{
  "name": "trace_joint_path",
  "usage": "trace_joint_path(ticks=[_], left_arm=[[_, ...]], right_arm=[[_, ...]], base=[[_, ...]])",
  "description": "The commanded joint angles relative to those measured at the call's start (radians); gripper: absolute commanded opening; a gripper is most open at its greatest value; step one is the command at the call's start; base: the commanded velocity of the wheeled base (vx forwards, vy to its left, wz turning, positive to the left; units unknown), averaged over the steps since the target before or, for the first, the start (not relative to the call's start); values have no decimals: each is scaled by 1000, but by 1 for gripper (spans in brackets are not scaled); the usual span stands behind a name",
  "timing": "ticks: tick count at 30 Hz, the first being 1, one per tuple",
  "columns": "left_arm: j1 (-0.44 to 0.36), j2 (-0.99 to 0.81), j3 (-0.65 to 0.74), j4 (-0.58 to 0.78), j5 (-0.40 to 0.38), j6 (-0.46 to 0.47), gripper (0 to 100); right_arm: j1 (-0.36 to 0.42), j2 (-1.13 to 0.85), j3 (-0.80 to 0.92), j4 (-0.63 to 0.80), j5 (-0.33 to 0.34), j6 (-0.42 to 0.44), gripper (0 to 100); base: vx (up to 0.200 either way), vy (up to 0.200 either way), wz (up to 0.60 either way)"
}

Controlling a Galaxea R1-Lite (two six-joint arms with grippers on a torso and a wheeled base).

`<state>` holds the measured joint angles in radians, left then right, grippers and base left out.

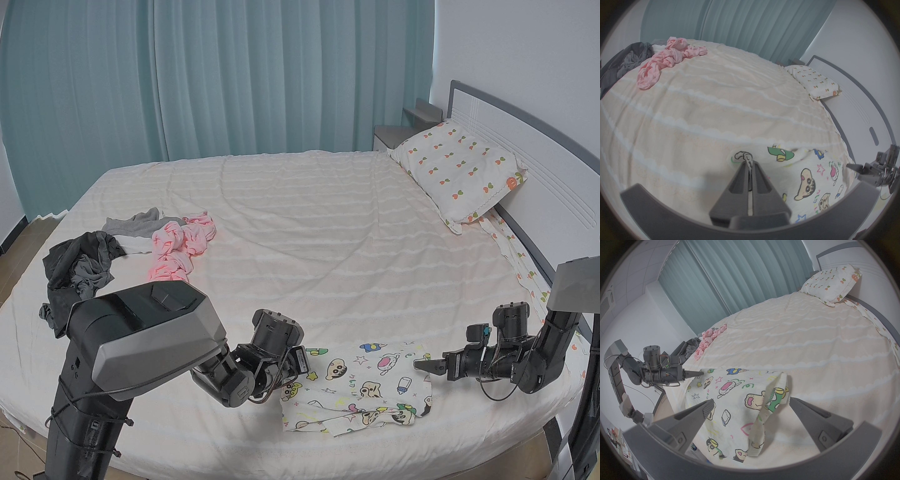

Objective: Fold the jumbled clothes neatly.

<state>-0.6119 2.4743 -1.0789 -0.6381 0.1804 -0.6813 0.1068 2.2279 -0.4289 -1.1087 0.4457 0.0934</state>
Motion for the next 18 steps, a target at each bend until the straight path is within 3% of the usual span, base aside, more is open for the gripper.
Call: trace_joint_path(ticks=[1, 3, 4, 8, 12, 16, 18], left_arm=[[1, -6, 39, 1, -1, -1, 0], [4, -3, 40, -2, 2, -3, 0], [4, -3, 42, -2, 1, -4, 100], [12, -9, 62, -2, 2, -12, 100], [69, -67, 175, -58, -52, -14, 100], [141, -175, 312, -241, -98, -14, 100], [195, -252, 390, -385, -93, -9, 100]], right_arm=[[1, -2, -4, 0, 1, 0, 100], [2, -5, -1, 0, 1, 0, 100], [2, -7, -1, 0, 1, 0, 100], [2, -16, -4, -2, 1, 0, 100], [7, -74, -2, -2, -5, 2, 100], [-19, -180, 15, -28, -12, 54, 100], [-39, -271, 36, -88, -18, 129, 100]], base=[[0, 0, 0], [0, 0, 0], [0, 0, 0], [0, 0, 0], [0, 0, 0], [0, 0, 0], [0, 0, 0]])
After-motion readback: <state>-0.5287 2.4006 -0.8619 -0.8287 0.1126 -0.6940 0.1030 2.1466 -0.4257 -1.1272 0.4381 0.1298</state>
